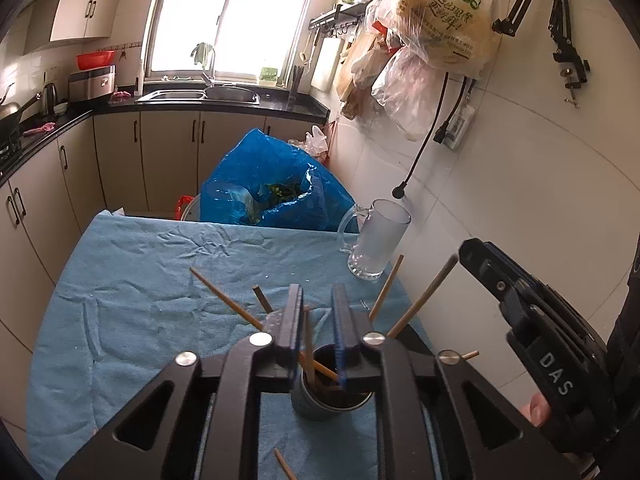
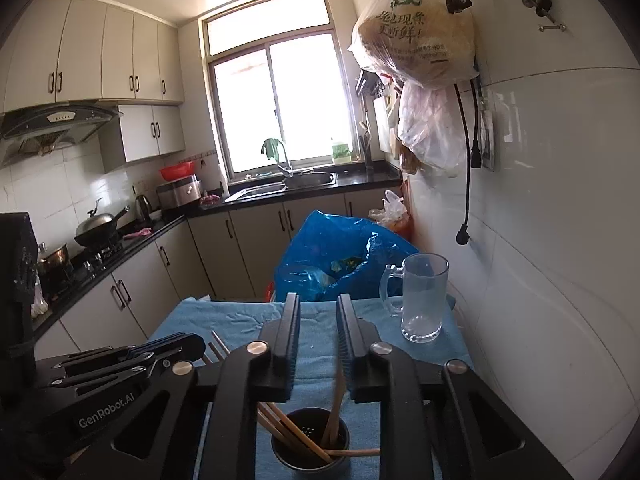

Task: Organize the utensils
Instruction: 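Open the right gripper into the cup while the left gripper releases its chopstick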

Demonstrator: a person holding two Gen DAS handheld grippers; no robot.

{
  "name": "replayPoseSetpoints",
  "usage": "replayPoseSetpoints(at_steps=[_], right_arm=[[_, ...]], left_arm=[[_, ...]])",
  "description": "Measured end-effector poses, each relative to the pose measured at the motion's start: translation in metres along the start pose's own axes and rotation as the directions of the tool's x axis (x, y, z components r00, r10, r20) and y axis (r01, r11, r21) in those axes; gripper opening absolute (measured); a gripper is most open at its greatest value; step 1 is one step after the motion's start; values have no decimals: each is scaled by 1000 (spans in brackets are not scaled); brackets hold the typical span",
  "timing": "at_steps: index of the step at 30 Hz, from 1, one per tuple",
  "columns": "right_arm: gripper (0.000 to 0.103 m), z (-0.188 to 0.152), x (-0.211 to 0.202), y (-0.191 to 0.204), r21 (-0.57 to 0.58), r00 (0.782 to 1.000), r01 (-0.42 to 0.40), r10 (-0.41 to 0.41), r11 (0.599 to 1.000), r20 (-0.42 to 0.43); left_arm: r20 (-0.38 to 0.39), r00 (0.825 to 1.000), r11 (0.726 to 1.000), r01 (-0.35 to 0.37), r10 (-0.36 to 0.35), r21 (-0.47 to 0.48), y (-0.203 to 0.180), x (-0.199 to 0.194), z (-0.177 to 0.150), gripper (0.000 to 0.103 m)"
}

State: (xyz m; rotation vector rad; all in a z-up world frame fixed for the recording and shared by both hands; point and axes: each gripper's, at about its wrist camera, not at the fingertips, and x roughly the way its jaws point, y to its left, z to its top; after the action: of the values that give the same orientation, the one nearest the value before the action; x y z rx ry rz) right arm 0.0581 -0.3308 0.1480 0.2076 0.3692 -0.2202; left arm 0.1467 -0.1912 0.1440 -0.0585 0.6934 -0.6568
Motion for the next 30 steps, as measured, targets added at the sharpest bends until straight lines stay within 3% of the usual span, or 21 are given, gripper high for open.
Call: replayPoseSetpoints(at_steps=[11,18,21,26,30], right_arm=[[24,6,-56,0,28,997,-42,40,999,73],[29,-15,-93,4,52,991,-112,108,992,84],[36,-33,-97,9,59,989,-145,143,988,47],[36,-75,-80,25,64,977,-195,199,979,-70],[36,-108,-51,36,95,953,-214,229,972,-196]], left_arm=[[42,999,1000,-4,4,-7,8,-36,-4,19],[52,998,1000,-24,25,-16,32,-66,-24,23],[41,998,999,-48,49,-26,49,-74,-40,28],[-56,993,990,-112,107,-84,96,-70,-80,29],[-134,978,974,-176,157,-145,139,-63,-110,29]])
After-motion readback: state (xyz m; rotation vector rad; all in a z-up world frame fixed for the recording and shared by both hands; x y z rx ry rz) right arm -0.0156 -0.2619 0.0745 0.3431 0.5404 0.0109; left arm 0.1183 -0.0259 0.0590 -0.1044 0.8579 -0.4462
